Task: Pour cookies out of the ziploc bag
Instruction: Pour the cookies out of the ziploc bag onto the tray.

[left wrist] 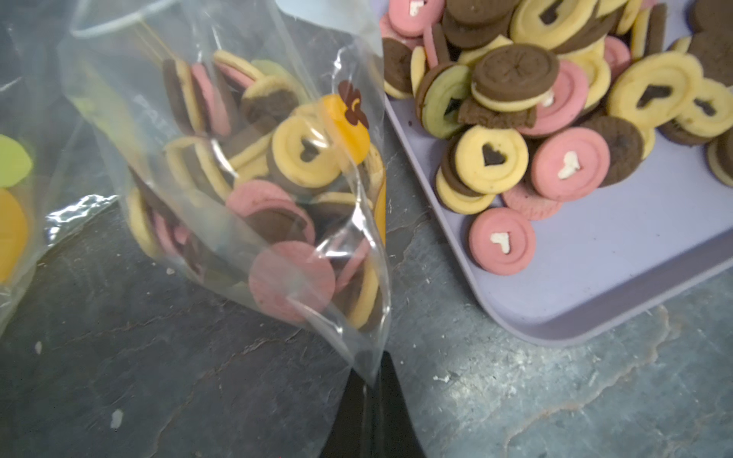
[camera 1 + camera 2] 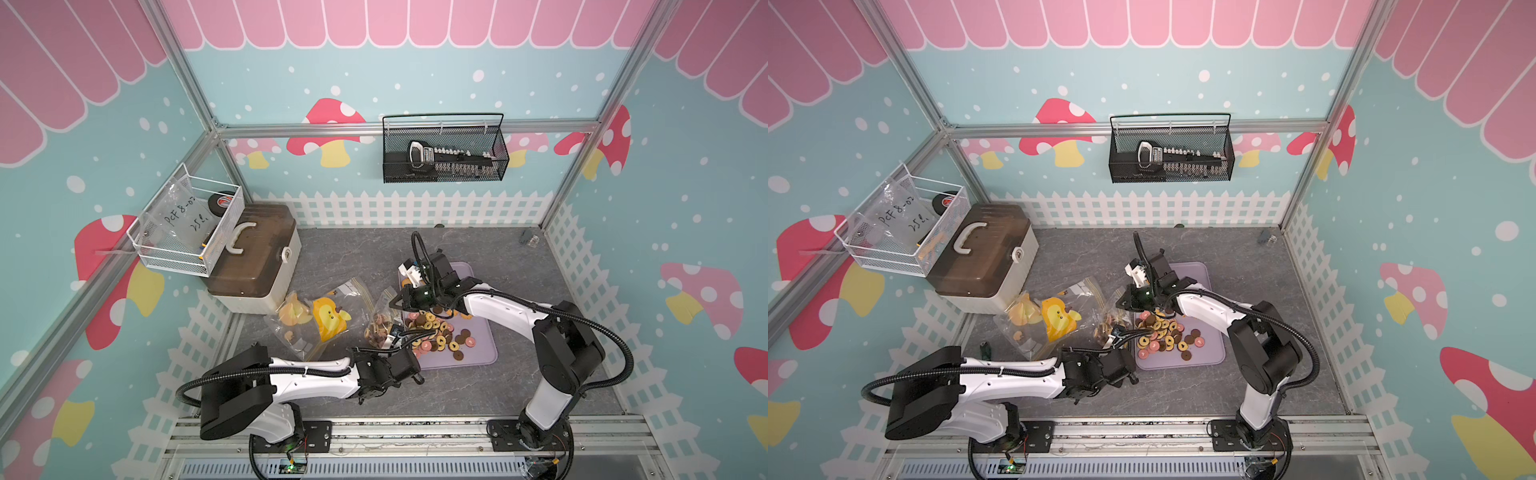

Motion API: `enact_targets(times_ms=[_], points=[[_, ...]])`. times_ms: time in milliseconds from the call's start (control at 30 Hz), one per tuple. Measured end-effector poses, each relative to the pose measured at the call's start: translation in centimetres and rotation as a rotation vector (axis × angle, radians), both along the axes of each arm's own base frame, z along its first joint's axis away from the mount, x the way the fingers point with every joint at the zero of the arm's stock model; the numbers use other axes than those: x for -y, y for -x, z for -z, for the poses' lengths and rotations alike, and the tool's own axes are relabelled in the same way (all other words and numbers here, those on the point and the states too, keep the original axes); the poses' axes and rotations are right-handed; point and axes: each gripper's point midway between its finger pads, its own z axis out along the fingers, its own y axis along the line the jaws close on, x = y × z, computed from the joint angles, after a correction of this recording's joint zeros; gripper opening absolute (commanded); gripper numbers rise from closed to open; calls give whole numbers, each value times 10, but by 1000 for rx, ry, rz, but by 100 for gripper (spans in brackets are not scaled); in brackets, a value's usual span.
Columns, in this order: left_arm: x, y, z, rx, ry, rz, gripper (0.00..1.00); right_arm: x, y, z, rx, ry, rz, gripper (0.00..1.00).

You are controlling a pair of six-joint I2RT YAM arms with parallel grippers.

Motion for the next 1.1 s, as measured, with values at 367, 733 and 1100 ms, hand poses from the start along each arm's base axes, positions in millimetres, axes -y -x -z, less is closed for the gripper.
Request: enact_targets(times_ms=[367,733,1100], points=[[-76,-48,-89,133,113,-163,0,6,6,-23,9,-44,7,0],[-86,-52,-125,128,83,-95,0,28,38,-33,-17,-63,22,0],[-54,-56,-155,103,140,0,0,74,56,-44,9,-60,104,0]])
